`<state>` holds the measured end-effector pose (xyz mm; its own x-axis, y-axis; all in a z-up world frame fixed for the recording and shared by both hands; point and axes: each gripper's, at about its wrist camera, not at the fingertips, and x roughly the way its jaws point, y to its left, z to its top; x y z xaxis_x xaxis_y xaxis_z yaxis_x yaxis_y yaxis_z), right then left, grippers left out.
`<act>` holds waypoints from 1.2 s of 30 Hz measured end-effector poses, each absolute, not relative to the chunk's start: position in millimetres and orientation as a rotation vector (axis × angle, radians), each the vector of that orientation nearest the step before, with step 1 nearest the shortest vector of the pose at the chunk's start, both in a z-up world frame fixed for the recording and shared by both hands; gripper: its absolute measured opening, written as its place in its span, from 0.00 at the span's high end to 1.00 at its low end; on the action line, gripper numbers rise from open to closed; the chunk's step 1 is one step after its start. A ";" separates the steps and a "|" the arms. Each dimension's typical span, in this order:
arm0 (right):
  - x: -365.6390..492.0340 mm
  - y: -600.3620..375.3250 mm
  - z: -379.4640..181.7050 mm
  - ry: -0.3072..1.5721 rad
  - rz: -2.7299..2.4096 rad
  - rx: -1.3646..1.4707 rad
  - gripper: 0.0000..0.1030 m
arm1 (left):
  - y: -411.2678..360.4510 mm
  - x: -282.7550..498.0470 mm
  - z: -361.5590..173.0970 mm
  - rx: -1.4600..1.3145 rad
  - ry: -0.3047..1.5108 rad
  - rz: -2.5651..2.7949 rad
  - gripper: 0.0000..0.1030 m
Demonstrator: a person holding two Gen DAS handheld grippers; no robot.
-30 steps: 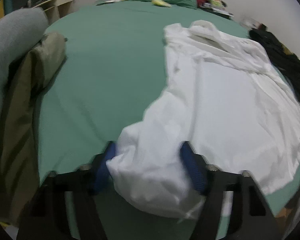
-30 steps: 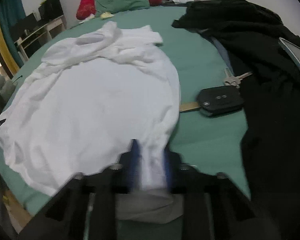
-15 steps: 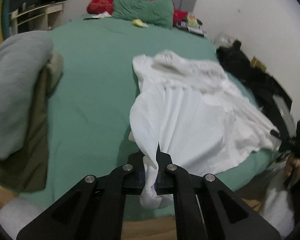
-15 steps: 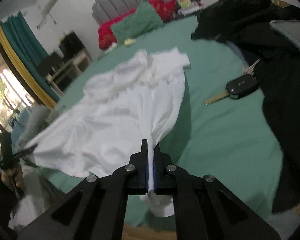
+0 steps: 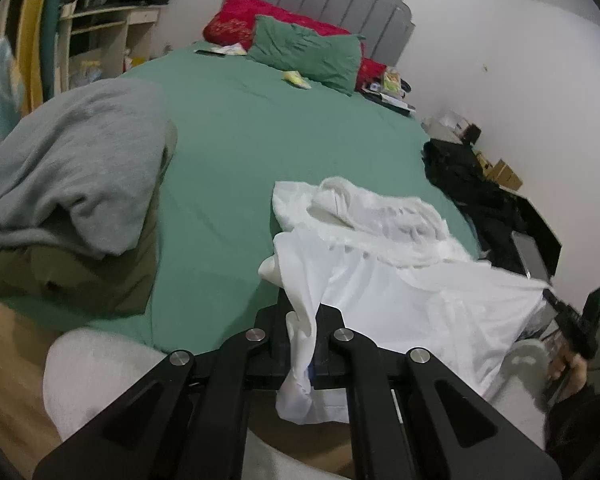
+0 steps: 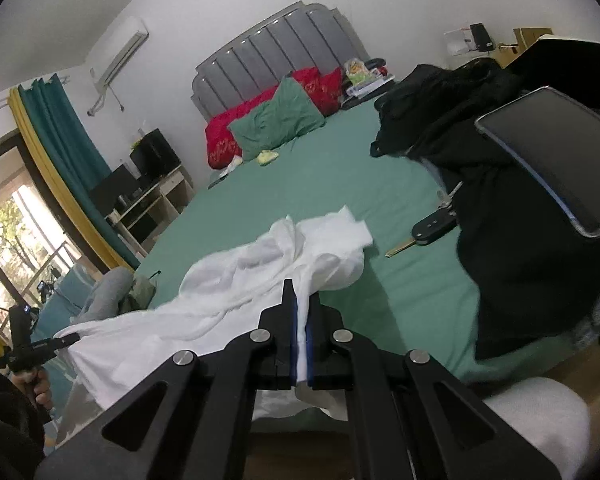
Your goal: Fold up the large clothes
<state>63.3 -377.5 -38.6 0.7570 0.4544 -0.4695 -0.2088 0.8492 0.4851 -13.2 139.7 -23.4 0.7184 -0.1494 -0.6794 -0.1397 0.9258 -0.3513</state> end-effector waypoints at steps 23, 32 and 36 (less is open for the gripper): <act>292.0 -363.2 -66.6 0.627 0.289 0.340 0.97 | 145.1 207.5 -43.7 -0.236 0.775 0.161 0.94; 364.8 -333.7 -128.1 0.871 0.227 0.253 0.59 | 158.0 271.2 -119.3 -0.270 0.961 0.225 0.43; 342.4 -325.5 -108.7 0.793 0.160 0.113 0.17 | 144.4 244.0 -93.0 -0.244 0.831 0.233 0.37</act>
